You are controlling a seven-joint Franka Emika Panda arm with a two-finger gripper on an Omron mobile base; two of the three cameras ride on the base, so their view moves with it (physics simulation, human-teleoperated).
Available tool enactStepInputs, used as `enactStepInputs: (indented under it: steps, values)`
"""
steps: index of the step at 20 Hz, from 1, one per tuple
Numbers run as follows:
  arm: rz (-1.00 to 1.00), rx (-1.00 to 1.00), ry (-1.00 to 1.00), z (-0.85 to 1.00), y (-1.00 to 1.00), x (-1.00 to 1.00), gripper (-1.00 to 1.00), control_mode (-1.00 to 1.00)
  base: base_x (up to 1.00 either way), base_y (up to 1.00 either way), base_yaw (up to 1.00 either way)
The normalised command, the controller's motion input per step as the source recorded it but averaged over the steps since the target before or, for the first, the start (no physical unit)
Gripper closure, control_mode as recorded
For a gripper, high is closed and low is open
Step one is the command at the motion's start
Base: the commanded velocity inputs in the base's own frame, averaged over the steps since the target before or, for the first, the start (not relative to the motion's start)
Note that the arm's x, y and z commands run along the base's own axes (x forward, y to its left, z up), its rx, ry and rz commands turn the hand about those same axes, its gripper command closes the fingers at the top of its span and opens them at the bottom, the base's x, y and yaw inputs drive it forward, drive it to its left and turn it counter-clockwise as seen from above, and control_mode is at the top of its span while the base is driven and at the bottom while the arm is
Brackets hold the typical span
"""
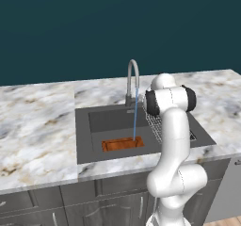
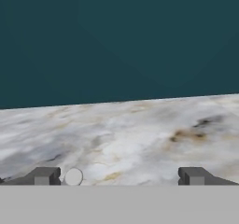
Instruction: Turn on the sink faucet with hot water and rinse the cutting board for ten seconds, then turn off the faucet. Push the cutting board to reach the water if necessary.
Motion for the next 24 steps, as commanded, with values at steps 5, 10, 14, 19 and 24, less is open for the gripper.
enactStepInputs:
  steps: [5, 10, 14, 19, 24]
  values:
    - [0.0, 0.0, 0.01, 0.0, 0.0, 0.0, -1.0, -1.0, 0.0, 0.0, 0.0]
    - [0.0, 0.0, 0.0, 0.0, 0.0, 0.0, -1.0, -1.0, 0.0, 0.0, 0.0]
    - [0.0, 0.0, 0.0, 0.0, 0.0, 0.0, -1.0, -1.0, 0.0, 0.0, 0.0]
    - [0.0, 0.0, 0.0, 0.09, 0.0, 0.0, -1.0, -1.0, 0.0, 0.0, 0.0]
    - [0.0, 0.0, 0.0, 0.0, 0.0, 0.0, -1.0, -1.0, 0.0, 0.0, 0.0]
